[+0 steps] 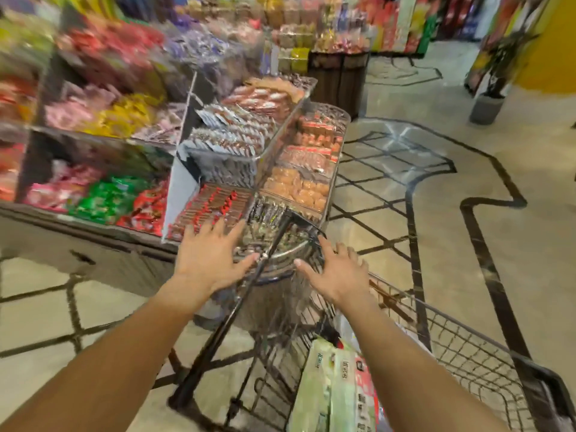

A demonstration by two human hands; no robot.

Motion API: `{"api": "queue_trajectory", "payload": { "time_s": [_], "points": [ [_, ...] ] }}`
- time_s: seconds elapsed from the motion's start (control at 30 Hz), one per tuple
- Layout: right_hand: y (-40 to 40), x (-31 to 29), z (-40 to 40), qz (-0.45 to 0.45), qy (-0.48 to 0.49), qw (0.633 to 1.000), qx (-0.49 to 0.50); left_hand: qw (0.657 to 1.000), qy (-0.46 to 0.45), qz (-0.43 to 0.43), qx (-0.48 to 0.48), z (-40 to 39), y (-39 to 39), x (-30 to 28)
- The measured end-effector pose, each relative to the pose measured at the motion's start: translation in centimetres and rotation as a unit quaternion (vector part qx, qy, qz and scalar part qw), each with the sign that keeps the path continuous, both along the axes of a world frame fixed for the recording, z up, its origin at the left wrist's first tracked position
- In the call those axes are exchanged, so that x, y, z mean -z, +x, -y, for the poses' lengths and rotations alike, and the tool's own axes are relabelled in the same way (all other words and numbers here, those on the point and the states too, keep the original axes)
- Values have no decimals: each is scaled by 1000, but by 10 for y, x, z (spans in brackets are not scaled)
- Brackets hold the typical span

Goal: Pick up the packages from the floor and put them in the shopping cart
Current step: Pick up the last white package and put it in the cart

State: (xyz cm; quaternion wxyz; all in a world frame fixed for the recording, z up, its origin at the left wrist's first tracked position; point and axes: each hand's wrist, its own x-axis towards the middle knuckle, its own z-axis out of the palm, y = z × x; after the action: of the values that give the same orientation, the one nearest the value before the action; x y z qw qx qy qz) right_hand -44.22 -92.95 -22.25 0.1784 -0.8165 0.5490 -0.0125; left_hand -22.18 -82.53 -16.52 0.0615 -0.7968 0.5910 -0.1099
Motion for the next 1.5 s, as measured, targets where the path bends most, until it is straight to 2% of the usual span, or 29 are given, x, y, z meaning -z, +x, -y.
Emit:
{"api": "queue_trajectory", "payload": {
  "time_s": [0.23, 0.43, 0.6, 0.73, 0.93, 1.1, 1.33, 1.5],
  "points": [
    [174, -70, -74, -20, -101, 977, -188, 986, -35, 25, -160, -167, 166, -50],
    [338, -116, -187, 10, -180, 939, -295, 947, -64, 38, -313, -356, 298, -75],
    [458, -131, -269, 11, -177, 917, -357, 908, -46, 44, -414, -480, 365, -86],
    [547, -132, -324, 6, -172, 896, -408, 891, -39, 35, -450, -549, 421, -80],
    [686, -115, -366, 34, -197, 857, -476, 866, -70, 49, -493, -611, 523, -61],
    [822, -100, -384, 43, -164, 856, -488, 848, -64, 40, -525, -624, 645, -62],
    [992, -82, -406, 29, -127, 851, -509, 847, -48, 41, -529, -646, 787, -63],
    [1104, -76, -439, 41, -134, 842, -522, 838, -79, 38, -539, -679, 886, -66]
  ]
}}
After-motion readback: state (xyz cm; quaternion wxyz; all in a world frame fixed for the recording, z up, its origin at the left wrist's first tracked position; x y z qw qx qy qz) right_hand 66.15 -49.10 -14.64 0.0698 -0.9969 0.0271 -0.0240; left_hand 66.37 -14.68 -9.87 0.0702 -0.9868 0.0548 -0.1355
